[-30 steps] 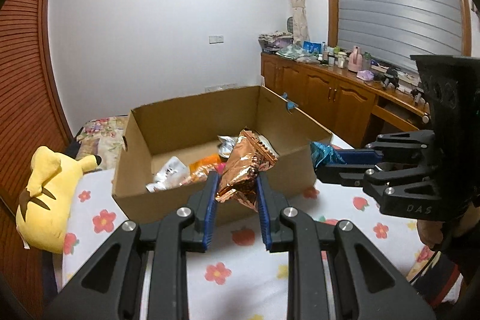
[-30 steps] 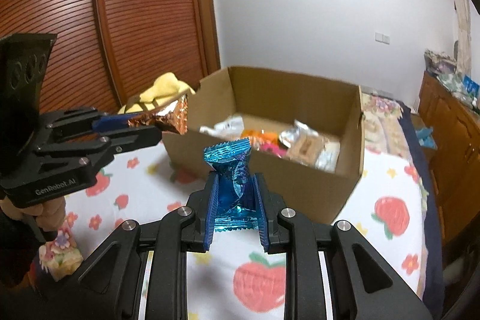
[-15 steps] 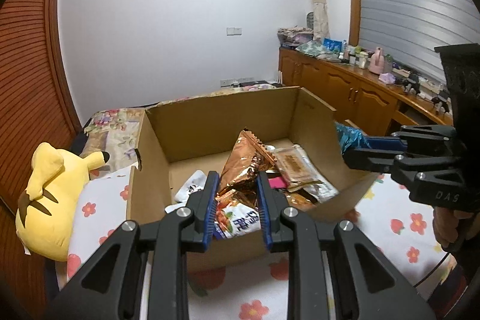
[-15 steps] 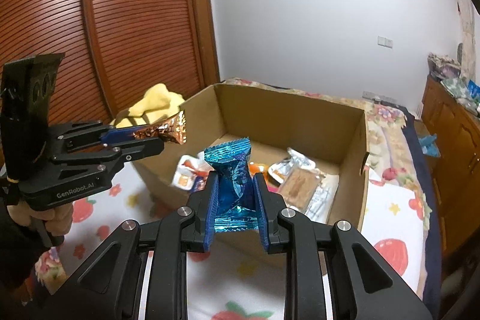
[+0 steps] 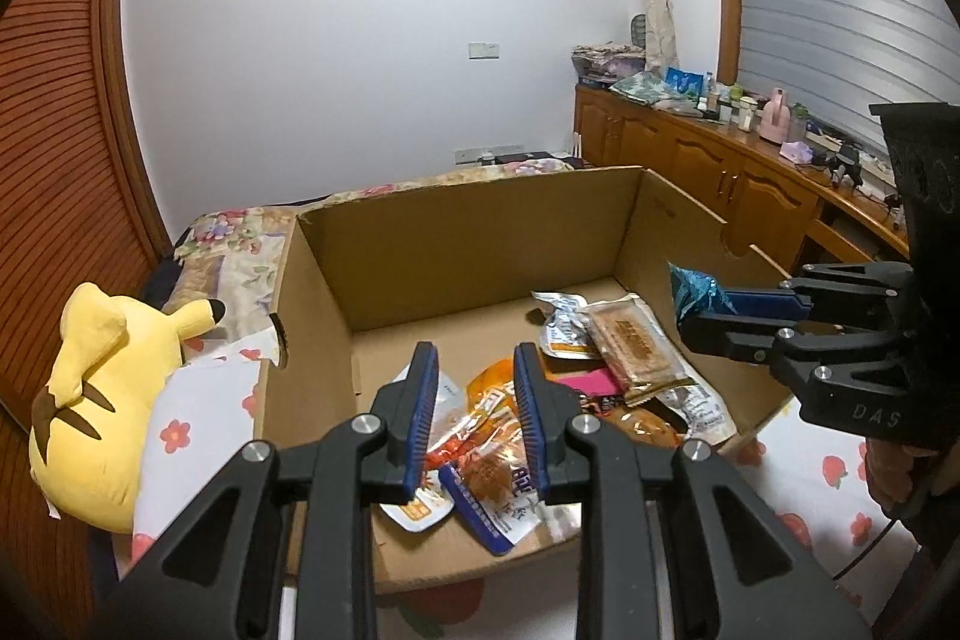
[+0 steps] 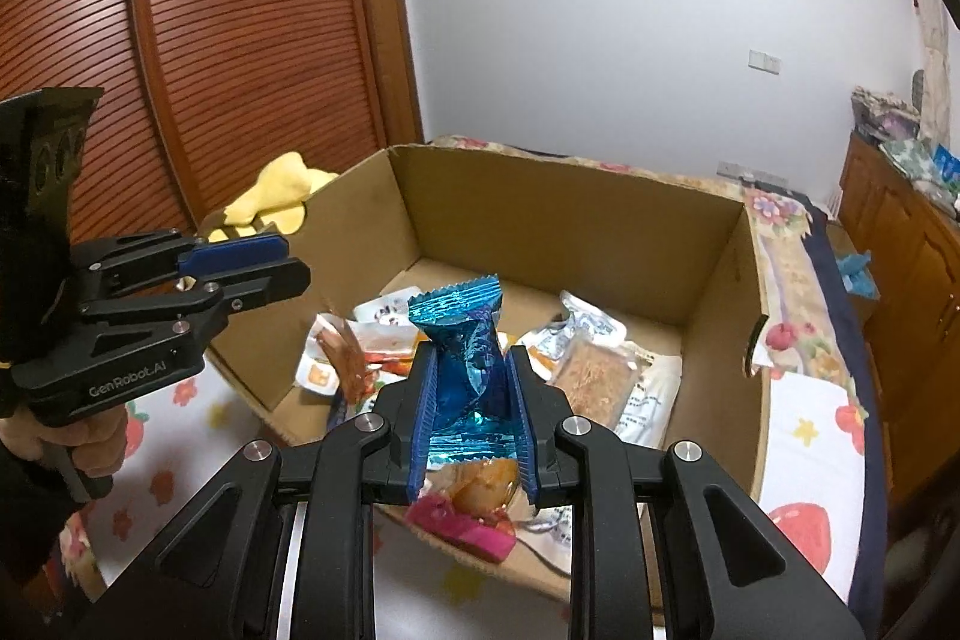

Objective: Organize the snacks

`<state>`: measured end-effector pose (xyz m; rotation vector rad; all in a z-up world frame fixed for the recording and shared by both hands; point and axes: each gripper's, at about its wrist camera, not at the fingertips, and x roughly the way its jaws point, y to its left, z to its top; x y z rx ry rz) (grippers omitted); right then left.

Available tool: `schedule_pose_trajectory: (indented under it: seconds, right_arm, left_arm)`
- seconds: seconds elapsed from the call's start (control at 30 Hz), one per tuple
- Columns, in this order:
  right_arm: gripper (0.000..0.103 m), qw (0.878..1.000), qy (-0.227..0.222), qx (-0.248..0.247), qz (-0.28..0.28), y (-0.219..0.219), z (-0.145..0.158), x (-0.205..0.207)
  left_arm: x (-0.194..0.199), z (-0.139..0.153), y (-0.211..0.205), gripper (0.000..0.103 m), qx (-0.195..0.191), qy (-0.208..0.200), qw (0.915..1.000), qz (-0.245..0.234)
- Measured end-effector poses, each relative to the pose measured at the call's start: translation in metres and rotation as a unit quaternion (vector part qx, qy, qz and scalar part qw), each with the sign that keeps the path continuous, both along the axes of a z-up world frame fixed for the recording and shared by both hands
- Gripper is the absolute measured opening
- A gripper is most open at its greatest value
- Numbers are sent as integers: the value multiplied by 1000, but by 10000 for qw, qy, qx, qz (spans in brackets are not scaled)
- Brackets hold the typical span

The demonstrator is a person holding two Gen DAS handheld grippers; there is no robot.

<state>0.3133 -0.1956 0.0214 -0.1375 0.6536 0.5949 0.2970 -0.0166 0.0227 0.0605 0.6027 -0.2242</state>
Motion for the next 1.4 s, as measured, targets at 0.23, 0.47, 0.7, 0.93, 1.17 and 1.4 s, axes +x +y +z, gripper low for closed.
schedule_pose_trajectory:
  seconds: [0.23,0.47,0.7,0.93,1.17,1.4]
  right_arm:
    - [22,10000,40,-44,-59,4,-4,6]
    - [24,9999,101,-18,-88,7,-6,10]
    - [26,9998,109,34,-160,2,-7,10]
    - [28,9996,-61,107,-254,-5,-1,-11]
    - [31,9985,-269,255,-391,-18,15,-45]
    - [42,9959,-588,366,-575,-28,36,-80]
  left_arm:
    - [5,-1,4,26,-26,12,10000,39]
    - [2,0,6,27,-70,-58,9999,63]
    - [-6,-4,5,36,-3,-115,9997,195]
    - [-27,-2,3,40,-103,-203,9995,207]
    - [-61,15,-2,50,-131,-484,9985,203]
    - [-97,40,-6,71,-94,-915,9953,294]
